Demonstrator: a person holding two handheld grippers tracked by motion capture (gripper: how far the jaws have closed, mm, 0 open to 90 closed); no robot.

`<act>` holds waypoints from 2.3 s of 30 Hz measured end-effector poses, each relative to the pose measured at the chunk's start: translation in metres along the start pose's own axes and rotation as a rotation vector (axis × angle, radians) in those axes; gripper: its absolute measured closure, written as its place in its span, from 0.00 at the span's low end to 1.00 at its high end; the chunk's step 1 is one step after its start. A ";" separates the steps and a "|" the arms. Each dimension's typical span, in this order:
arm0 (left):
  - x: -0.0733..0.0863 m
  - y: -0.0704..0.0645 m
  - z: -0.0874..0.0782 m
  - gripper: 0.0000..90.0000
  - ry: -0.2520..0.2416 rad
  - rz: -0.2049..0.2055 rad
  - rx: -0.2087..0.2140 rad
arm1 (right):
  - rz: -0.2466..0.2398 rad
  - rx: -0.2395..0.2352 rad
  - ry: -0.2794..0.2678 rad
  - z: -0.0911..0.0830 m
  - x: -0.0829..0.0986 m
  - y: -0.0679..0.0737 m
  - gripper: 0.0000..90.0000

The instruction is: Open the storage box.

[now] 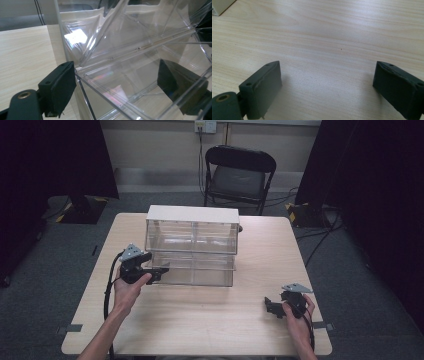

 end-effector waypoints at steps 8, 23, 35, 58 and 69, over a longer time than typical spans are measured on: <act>-0.002 0.000 0.002 0.15 -0.007 -0.003 -0.005 | 0.000 0.000 0.000 0.000 0.000 0.000 0.08; -0.007 -0.002 0.001 0.15 -0.012 0.006 -0.007 | 0.000 0.000 0.000 0.000 0.000 0.000 0.08; -0.008 -0.002 0.001 0.14 -0.015 0.004 -0.007 | 0.000 0.000 0.000 0.000 0.000 0.000 0.08; -0.012 -0.004 -0.001 0.13 -0.031 0.011 -0.005 | 0.000 0.000 0.000 0.000 0.000 0.000 0.08; -0.016 -0.005 -0.003 0.12 -0.051 0.008 -0.004 | 0.000 0.000 0.000 0.000 0.000 0.000 0.08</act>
Point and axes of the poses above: each handheld gripper's, and its own axes: z roughly forward along the jaws, x roughly out of its underside, y roughly to its left, the point moved 5 cm from there along z, roughly forward along the jaws, and after that the axes turned 7 degrees about x, right-handed, at the moved point
